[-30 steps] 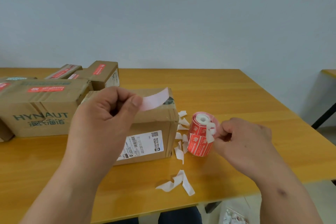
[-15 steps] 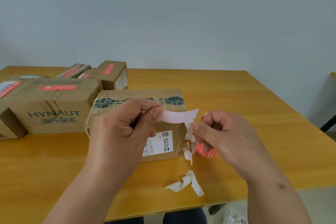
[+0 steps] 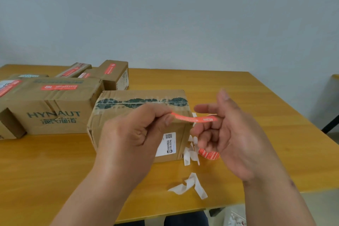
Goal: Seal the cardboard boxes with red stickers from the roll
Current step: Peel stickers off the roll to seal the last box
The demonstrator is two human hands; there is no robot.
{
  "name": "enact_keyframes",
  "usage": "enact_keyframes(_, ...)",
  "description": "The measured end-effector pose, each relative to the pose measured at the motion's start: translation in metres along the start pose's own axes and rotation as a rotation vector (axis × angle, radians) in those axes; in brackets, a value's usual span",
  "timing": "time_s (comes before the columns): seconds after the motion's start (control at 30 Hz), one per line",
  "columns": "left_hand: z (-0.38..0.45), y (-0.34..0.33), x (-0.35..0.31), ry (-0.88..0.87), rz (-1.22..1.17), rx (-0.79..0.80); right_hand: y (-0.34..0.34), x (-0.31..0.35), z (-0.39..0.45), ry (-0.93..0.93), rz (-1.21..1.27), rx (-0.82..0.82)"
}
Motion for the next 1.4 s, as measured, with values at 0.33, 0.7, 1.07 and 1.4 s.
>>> enact_keyframes(0.33, -0.007, -0.011, 0.02, 0.266, -0.383, 0.229, -0.003, 0.028, -0.008, 0.304, -0.217, 0.031)
enact_keyframes(0.7, -0.013, -0.025, 0.035, 0.636, -0.686, 0.334, -0.025, 0.041, -0.024, 0.45, -0.56, 0.17)
enact_keyframes(1.07, -0.002, 0.012, 0.031, 0.476, -0.274, 0.084, -0.013, 0.029, -0.004, 0.319, -0.482, -0.02)
enact_keyframes(1.4, 0.023, 0.028, 0.052, 0.584, -0.127, 0.187, -0.051, 0.042, 0.019, 0.377, -0.592, 0.047)
Point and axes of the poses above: each hand's wrist, its own z-axis towards the middle knuckle, its own y-axis out of the back of the hand, x = y × z, the point moved 9 cm from there along z, towards the middle knuckle, and after that the axes turned 7 degrees about y, right-handed, at the moved point
